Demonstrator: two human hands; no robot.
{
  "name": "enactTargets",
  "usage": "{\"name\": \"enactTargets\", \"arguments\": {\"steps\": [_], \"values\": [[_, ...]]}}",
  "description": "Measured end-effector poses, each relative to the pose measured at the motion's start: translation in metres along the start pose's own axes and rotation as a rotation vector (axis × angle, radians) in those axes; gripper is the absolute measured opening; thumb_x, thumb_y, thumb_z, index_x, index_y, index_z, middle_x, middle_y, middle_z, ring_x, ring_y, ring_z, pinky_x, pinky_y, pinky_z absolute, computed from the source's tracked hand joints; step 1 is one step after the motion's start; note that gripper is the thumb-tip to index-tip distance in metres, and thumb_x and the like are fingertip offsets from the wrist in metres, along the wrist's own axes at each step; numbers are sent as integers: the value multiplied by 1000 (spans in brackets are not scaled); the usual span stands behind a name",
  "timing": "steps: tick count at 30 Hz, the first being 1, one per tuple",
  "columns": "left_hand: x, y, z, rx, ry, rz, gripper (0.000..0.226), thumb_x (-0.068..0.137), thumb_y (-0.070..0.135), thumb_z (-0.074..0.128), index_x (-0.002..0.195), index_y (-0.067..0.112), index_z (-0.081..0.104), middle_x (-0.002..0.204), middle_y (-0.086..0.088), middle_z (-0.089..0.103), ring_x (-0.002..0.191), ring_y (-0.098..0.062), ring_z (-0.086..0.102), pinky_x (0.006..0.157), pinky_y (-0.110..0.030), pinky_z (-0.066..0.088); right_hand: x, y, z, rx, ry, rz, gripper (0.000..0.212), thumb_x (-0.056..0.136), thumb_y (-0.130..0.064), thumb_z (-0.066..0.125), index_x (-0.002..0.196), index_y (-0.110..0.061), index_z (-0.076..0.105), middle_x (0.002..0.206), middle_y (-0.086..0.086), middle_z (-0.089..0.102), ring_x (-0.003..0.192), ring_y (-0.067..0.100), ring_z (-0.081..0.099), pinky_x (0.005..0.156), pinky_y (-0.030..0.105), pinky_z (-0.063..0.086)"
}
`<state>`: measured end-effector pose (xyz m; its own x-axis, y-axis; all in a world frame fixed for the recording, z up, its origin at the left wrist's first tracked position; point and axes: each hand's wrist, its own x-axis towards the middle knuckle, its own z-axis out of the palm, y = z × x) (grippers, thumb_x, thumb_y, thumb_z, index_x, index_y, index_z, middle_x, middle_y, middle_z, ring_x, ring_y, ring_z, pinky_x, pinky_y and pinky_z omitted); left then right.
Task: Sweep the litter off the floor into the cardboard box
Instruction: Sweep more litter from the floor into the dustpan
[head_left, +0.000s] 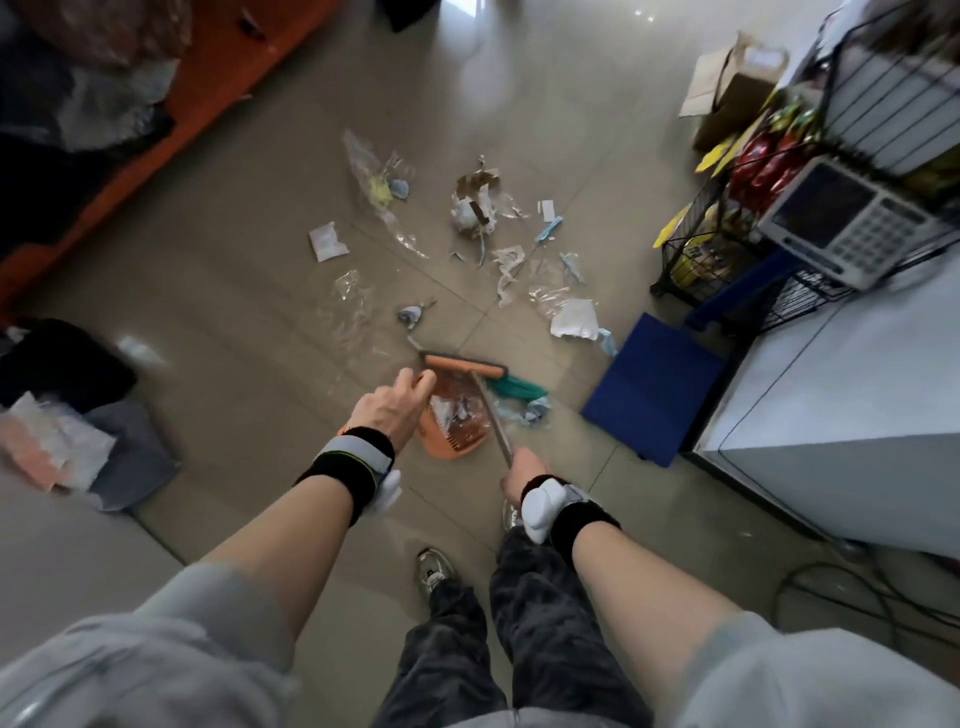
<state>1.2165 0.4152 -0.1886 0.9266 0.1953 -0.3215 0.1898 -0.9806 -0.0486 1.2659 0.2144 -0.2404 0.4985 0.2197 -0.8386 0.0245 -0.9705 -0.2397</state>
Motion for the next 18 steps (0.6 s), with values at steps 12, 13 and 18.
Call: {"name": "enactTargets", "arguments": {"steps": [12, 13, 18], "values": [[34, 31, -14, 7, -12, -6, 45, 95, 6, 36, 138, 19, 33, 116, -12, 44, 80, -36, 64, 54, -39, 37, 33, 49, -35, -44, 376, -76, 48, 88, -7, 42, 134, -24, 45, 102, 19, 63, 93, 40, 62, 76, 38, 49], [40, 35, -16, 5, -12, -5, 45, 96, 6, 35, 138, 20, 31, 117, -12, 43, 81, -36, 63, 55, -39, 37, 38, 50, -46, -33, 391, -59, 41, 89, -9, 43, 129, -20, 49, 103, 20, 64, 94, 40, 62, 74, 37, 48], [77, 49, -22, -26, -46, 0, 49, 92, 2, 37, 136, 21, 29, 117, -13, 40, 79, -36, 62, 55, -39, 39, 78, 64, -101, 0, 374, 62, 24, 90, -11, 45, 111, -11, 55, 104, 20, 66, 95, 40, 61, 68, 33, 41]]}}
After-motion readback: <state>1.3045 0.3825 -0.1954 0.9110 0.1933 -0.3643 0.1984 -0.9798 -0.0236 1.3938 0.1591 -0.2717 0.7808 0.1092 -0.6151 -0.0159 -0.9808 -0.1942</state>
